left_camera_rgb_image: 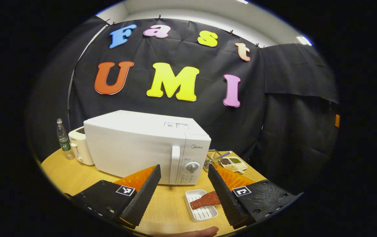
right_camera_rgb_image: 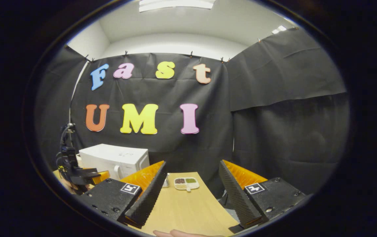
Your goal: Open the microwave oven with the left hand, put the food in, and close the microwave oven.
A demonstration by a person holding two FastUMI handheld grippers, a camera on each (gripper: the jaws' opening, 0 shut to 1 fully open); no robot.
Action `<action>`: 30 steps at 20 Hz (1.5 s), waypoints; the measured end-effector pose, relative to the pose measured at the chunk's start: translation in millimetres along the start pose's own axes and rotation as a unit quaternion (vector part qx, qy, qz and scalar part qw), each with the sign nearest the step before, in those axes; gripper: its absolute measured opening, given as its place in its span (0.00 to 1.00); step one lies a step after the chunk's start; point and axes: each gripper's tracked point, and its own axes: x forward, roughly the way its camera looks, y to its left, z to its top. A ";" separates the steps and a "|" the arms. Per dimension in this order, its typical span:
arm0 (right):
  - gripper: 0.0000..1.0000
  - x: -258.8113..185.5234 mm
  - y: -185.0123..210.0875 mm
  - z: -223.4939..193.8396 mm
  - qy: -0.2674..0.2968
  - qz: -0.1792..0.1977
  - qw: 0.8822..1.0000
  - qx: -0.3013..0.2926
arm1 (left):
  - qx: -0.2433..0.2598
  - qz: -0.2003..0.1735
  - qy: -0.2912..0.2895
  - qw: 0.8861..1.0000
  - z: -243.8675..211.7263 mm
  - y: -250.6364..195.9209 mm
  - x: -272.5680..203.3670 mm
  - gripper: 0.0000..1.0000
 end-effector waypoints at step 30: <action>1.00 5.3 -17.5 -22.8 -0.038 0.032 0.998 -0.023 | 0.048 0.053 0.009 0.997 -55.4 32.2 124.6 0.23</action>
